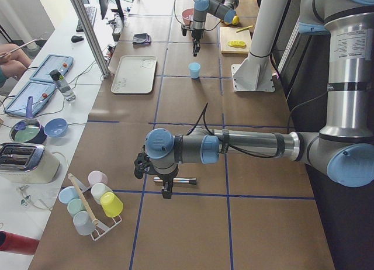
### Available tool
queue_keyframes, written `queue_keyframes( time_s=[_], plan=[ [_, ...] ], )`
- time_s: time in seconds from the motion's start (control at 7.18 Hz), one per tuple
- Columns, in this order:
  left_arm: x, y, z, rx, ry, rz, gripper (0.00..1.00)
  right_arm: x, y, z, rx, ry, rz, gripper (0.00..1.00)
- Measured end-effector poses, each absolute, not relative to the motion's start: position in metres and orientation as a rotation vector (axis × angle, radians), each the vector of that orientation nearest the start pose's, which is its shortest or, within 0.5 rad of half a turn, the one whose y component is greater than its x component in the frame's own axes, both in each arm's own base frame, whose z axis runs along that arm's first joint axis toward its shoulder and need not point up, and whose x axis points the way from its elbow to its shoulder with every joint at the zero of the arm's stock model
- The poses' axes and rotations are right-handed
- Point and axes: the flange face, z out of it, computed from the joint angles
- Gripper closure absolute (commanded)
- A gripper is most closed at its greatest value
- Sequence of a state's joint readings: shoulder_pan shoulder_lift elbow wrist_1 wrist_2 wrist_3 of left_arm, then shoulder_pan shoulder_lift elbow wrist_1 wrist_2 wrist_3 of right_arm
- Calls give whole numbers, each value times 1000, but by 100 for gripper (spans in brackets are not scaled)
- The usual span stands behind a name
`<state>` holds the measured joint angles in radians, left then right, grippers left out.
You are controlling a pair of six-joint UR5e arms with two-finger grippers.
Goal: Mash ice and strawberries in cup
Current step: 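Lift the ice cube and carry it over the blue cup, then open the right gripper to drop the ice cube into the blue cup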
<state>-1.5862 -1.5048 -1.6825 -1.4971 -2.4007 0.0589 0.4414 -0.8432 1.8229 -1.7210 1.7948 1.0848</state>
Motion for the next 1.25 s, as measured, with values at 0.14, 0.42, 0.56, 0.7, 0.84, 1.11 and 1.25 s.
queue_keyframes(
  time_s=[0.14,0.42,0.56,0.7,0.84,1.11,1.25],
  plan=[
    [-67,-461,638,5,830,29,0,-554,-374,137,170,-823,-134,99],
    [-67,-461,638,5,830,30,0,-571,-370,134,155,-813,-130,98],
    [-67,-461,638,6,830,30,0,-572,-370,134,158,-810,-128,95],
    [-67,-461,637,6,830,30,0,-572,-371,134,165,-806,-125,80],
    [-67,-461,636,7,830,30,0,-573,-371,135,167,-804,-123,47],
    [-67,-461,635,7,830,30,0,-572,-372,137,167,-798,-120,2],
    [-67,-461,635,7,830,30,0,-572,-372,138,167,-798,-120,1]
  ],
)
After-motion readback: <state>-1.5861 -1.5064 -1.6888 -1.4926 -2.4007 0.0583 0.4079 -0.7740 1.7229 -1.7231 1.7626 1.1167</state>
